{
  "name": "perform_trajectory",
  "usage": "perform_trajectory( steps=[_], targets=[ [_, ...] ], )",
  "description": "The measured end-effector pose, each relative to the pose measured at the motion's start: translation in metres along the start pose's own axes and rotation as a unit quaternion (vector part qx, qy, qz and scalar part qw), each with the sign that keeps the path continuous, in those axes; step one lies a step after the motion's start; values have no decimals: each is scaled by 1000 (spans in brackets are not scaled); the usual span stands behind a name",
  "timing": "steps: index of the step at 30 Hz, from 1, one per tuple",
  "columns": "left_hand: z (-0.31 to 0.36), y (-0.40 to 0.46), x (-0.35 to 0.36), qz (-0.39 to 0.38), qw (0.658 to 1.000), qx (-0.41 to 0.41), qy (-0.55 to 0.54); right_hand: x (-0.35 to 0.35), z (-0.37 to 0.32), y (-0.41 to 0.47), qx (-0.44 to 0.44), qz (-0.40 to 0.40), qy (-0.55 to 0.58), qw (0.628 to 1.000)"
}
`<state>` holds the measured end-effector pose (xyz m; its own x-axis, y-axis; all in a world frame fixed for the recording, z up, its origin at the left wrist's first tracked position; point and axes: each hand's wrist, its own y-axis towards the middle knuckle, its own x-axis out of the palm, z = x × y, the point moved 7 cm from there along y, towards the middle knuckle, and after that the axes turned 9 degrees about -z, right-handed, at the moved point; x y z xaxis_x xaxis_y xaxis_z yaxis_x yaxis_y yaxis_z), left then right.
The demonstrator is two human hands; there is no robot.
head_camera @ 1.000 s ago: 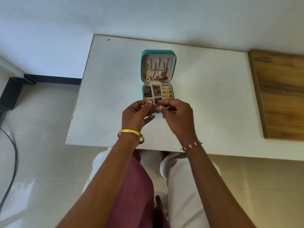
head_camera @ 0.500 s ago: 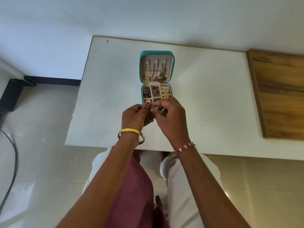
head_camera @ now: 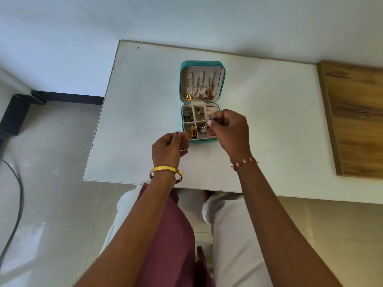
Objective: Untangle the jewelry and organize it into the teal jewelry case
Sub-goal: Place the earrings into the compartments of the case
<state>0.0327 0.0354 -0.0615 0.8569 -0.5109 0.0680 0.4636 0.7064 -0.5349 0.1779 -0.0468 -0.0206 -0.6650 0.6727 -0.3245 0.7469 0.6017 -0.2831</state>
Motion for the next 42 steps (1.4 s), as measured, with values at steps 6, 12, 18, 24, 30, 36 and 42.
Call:
perform_trajectory(
  steps=[6,12,18,24,30,36,42],
  targets=[
    [-4,7,-6,28,999,18,37,9,5,2,-2,-17,-91,996],
    [4,11,-6,25,984,75,159,-21,8,-10,-38,123,-174,976],
    [7,12,5,-2,973,86,213,-9,35,-15,13,90,-147,985],
    [9,12,1,-15,970,94,223,-6,44,-33,26,103,-92,990],
    [1,3,-6,-38,967,98,234,-8,55,-50,45,93,-68,992],
    [-1,-1,-8,-34,957,117,262,-8,56,-53,37,81,-88,992],
    [-3,0,-9,-38,959,115,258,-15,58,-46,27,93,-92,991]
  ],
)
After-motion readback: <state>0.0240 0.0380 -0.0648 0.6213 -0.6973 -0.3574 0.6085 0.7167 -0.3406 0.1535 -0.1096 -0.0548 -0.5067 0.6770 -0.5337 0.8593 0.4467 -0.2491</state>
